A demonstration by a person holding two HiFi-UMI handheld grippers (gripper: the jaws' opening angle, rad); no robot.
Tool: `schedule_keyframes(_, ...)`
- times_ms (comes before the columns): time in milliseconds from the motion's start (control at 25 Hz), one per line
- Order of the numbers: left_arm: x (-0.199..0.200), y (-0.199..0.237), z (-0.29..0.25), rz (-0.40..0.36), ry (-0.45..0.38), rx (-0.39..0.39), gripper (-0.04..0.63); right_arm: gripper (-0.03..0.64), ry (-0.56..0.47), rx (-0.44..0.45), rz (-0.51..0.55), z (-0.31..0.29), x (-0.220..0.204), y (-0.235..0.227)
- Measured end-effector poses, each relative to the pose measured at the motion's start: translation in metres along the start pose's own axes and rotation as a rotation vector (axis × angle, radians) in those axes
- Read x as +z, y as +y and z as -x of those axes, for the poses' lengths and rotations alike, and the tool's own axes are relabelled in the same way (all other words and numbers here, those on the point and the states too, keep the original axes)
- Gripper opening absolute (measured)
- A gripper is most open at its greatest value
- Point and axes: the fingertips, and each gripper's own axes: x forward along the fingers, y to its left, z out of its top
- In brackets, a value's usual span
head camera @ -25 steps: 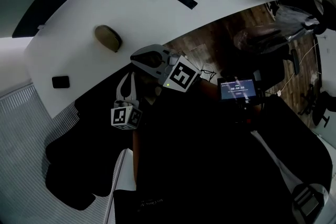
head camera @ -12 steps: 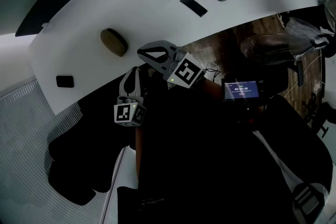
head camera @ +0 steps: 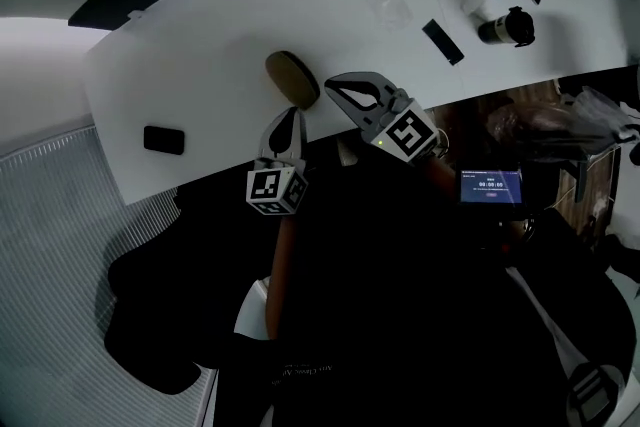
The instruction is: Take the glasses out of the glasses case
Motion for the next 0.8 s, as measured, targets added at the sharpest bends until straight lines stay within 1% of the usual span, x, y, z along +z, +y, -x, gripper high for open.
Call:
schedule_keyframes(120,0.003,0.045,-0.003,0.029,0.036,0.039,0.005,0.002,0.043,-0.039,-0.009,-0.024,-0.001,-0.006)
schedule_keyframes(200,-0.004,0.068,-0.006,0.063,0.066,0.062,0.022,0.002,0.069,-0.045,-0.009,-0.032,-0.003,-0.008)
schedule_keyframes(360,-0.021,0.097,-0.017,0.123,0.156,0.128,0.056,0.002,0.099,-0.052,-0.034,-0.044,-0.011,-0.026)
schedule_keyframes(480,-0.034,0.103,-0.035,0.19,0.223,0.172,0.141,0.002,0.101,-0.061,-0.051,-0.049,-0.012,-0.05)
schedule_keyframes(560,-0.041,0.101,-0.046,0.211,0.269,0.2,0.212,0.002,0.098,-0.049,-0.054,-0.051,-0.012,-0.059)
schedule_keyframes(680,-0.053,0.101,-0.066,0.176,0.36,0.266,0.341,0.002,0.094,-0.028,-0.074,-0.053,-0.015,-0.068)
schedule_keyframes(720,-0.057,0.101,-0.073,0.156,0.395,0.297,0.404,0.002,0.092,-0.022,-0.08,-0.053,-0.016,-0.072)
schedule_keyframes(800,-0.066,0.101,-0.085,0.121,0.457,0.35,0.47,0.002,0.095,-0.008,-0.087,-0.051,-0.02,-0.078)
